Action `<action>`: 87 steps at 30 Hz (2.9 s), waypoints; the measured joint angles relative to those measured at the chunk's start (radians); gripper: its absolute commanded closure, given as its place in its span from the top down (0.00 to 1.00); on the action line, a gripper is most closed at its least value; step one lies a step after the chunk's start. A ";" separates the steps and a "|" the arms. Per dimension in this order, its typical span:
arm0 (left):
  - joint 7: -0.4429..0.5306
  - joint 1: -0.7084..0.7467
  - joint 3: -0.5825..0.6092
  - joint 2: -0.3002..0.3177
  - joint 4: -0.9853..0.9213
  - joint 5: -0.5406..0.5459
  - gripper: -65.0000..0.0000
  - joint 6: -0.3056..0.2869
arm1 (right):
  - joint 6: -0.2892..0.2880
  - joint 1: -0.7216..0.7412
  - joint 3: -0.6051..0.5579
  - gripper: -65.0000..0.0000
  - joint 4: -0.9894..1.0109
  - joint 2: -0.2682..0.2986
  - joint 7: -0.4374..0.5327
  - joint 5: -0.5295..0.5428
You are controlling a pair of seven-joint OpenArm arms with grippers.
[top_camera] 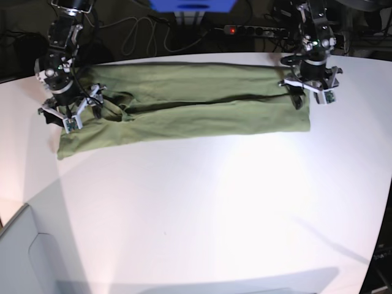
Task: Fold the T-shirt properly
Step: 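Lift the shirt end with the left gripper toward the right gripper, then carry the strip end with the left gripper over onto the right gripper's end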
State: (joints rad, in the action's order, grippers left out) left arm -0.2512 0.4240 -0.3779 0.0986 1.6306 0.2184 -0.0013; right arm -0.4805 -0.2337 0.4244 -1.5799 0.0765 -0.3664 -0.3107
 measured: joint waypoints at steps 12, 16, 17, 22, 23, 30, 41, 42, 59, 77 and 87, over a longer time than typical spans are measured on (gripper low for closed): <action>0.043 0.011 0.000 0.001 -0.046 0.018 0.31 -0.014 | 0.000 0.000 0.000 0.80 0.000 0.000 0.000 0.000; 0.043 0.010 0.002 -0.002 -0.046 0.018 0.05 -0.022 | 0.000 0.000 0.000 0.80 0.000 -0.003 0.001 0.000; 0.043 0.009 0.002 -0.002 -0.046 0.018 0.00 -0.022 | 0.000 0.000 0.000 0.80 0.000 -0.002 0.000 0.000; 0.017 0.008 0.000 -0.013 -0.022 0.009 0.00 -0.010 | 0.000 0.000 0.000 0.80 0.000 -0.002 0.001 0.000; 0.005 0.010 -0.003 -0.026 0.000 0.001 0.00 -0.001 | 0.000 0.000 0.000 0.80 0.000 -0.003 0.000 0.000; 0.003 0.032 0.096 -0.074 0.245 -0.014 0.00 0.013 | 0.000 0.009 -0.031 0.80 0.003 0.000 -0.004 -0.003; 0.003 -0.003 0.591 -0.091 0.237 -0.196 0.00 0.012 | 0.000 0.010 -0.056 0.80 0.002 -0.003 0.000 0.000; 0.004 -0.017 0.620 -0.103 0.207 -0.227 0.00 0.011 | 0.000 0.010 -0.056 0.80 0.001 -0.003 0.000 0.000; 0.008 -0.179 0.825 -0.145 -0.042 -0.274 0.00 0.016 | 0.000 0.011 -0.057 0.80 -0.001 -0.003 0.000 0.000; -0.006 -0.155 0.827 -0.143 0.079 -0.267 0.48 0.016 | -0.004 -0.001 0.025 0.80 -0.225 -0.055 -0.051 -0.026; -0.001 -0.089 0.755 -0.076 0.205 -0.264 0.54 0.005 | -0.004 0.013 0.097 0.80 -0.101 -0.060 -0.157 0.142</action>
State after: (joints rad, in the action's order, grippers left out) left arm -0.2523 0.3347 0.3775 0.0231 1.8359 -0.0460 0.0040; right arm -0.4847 -0.2211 0.5209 -1.6806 0.0162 -0.5236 -0.1688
